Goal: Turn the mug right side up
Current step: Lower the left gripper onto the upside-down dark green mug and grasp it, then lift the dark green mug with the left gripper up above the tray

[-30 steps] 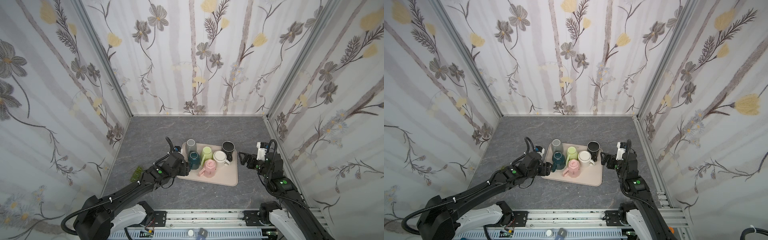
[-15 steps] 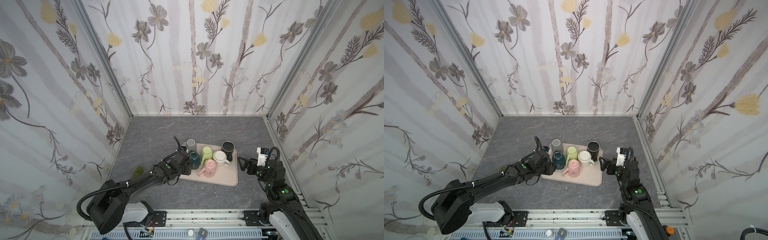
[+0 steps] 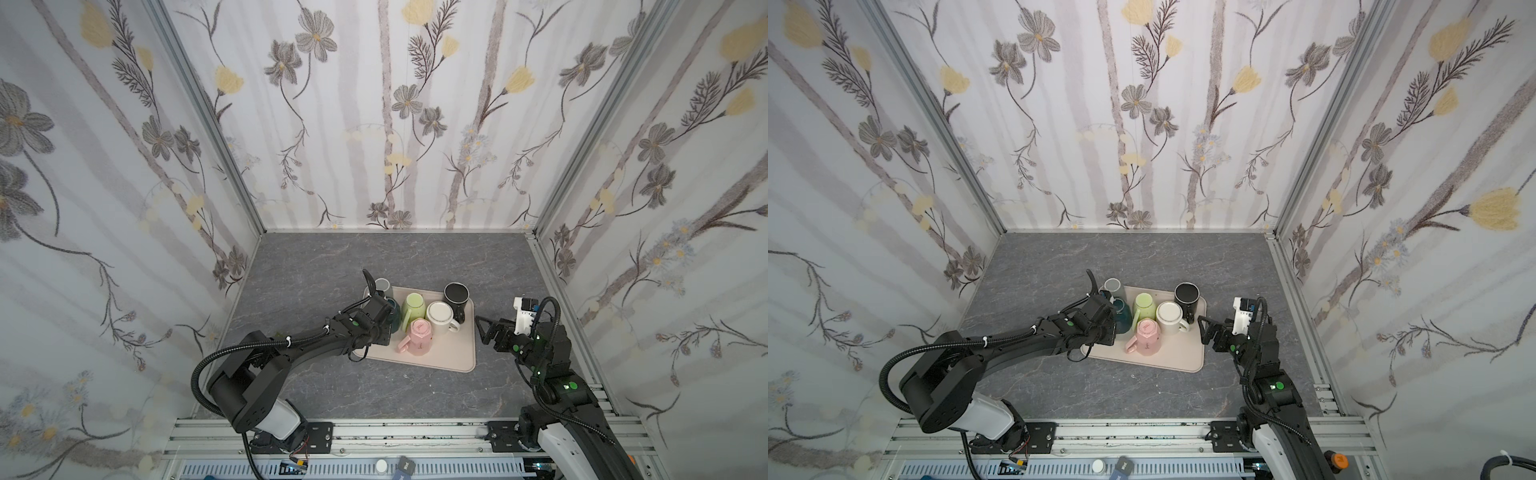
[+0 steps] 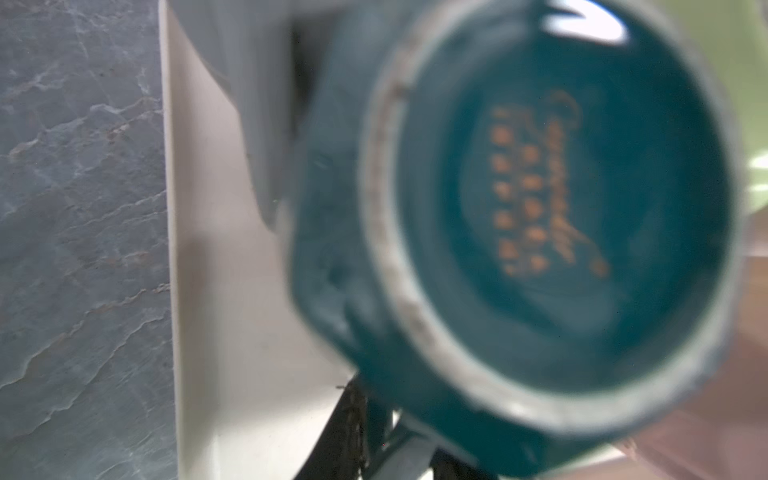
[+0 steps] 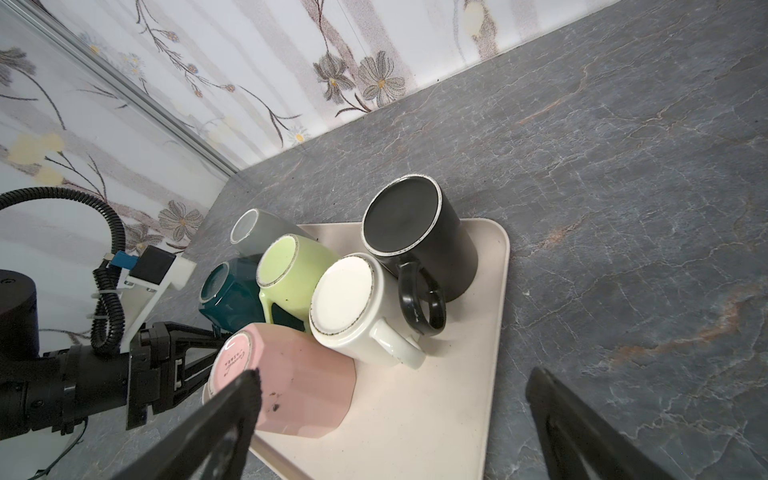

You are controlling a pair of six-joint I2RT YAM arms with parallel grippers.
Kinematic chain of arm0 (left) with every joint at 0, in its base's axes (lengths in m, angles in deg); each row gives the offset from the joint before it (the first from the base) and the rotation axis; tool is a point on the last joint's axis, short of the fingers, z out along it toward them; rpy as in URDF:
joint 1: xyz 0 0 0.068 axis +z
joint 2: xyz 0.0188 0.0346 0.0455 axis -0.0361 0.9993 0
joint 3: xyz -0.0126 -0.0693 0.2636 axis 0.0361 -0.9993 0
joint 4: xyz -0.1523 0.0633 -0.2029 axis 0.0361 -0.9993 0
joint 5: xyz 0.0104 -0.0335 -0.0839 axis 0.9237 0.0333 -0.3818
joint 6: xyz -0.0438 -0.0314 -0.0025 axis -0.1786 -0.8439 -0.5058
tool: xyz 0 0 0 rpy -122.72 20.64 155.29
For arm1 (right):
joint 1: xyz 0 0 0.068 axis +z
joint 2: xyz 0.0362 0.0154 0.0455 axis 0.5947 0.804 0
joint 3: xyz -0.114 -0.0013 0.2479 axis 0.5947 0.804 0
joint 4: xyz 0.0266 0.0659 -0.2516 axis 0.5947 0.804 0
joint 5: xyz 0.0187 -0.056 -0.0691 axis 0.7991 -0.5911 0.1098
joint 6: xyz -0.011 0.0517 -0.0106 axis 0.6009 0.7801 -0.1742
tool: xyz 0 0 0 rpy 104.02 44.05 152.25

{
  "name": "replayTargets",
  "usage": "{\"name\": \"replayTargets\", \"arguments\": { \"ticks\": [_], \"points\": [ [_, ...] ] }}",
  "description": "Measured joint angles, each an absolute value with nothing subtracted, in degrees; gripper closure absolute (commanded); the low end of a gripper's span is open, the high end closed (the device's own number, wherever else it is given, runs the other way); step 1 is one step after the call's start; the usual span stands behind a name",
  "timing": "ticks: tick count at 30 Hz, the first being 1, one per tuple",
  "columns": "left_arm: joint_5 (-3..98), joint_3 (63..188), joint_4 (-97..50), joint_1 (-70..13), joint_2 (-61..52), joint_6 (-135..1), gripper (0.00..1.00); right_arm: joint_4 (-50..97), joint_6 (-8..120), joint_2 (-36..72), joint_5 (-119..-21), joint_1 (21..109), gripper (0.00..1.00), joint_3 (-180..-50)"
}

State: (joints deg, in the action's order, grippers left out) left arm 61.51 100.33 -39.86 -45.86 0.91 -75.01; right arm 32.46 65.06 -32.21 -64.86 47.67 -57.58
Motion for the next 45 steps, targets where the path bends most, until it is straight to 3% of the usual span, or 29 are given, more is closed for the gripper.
{"name": "replayTargets", "arguments": {
  "ticks": [5,9,20,33,45],
  "points": [
    [61.7,102.3,-39.6,-45.7,2.9,-75.5,0.95,32.6,65.5,-32.3,-64.9,47.7,0.00,-56.9],
    [61.4,103.2,-39.5,-46.1,3.7,-75.5,1.00,33.5,65.5,-32.6,-64.8,47.7,0.00,-56.8],
    [62.0,104.8,-45.6,-48.4,1.6,-75.5,1.00,34.5,65.9,-34.5,-64.1,47.7,0.00,-56.8],
    [64.7,105.0,-48.4,-49.0,-10.3,-75.3,1.00,34.1,68.1,-35.7,-59.4,47.7,0.00,-56.8],
    [65.8,109.1,-49.5,-49.0,-11.1,-73.9,1.00,33.3,69.5,-36.0,-57.3,48.1,0.00,-56.8]
  ]
}}
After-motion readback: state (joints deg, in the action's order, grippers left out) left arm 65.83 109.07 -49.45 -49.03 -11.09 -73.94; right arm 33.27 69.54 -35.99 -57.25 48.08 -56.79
